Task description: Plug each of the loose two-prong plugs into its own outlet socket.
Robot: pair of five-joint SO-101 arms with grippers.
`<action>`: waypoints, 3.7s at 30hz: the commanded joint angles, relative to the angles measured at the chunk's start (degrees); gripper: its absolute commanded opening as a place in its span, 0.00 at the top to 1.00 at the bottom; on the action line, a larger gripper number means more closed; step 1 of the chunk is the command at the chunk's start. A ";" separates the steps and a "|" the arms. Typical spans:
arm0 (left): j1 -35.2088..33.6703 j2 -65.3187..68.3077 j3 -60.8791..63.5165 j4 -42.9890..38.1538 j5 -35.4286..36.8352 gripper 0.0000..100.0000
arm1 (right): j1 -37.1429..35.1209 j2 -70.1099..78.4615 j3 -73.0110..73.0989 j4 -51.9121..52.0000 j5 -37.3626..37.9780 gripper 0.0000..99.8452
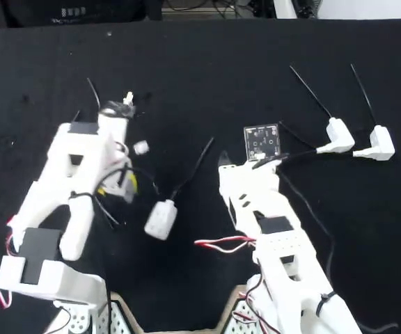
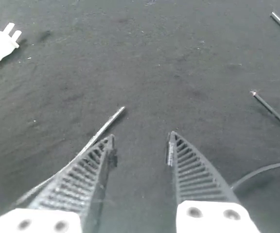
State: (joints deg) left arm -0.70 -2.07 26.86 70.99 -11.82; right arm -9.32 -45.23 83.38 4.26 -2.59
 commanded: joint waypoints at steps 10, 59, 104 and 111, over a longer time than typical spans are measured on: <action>18.86 -8.62 5.58 -0.97 0.00 0.79 | 11.43 -1.98 -7.52 6.07 -0.44 0.84; 12.79 10.55 -7.78 -8.35 14.86 0.79 | 10.99 -1.98 -7.78 6.24 -0.35 0.84; 19.47 -27.78 23.52 -17.76 10.55 0.79 | 11.34 -1.63 -7.16 6.42 -0.09 0.84; 6.99 -27.69 15.08 -6.24 4.13 0.79 | 11.34 -1.89 -7.25 6.42 0.00 0.84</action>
State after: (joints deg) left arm 12.31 -28.18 47.34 60.18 -2.77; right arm 1.14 -45.23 79.25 10.42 -2.68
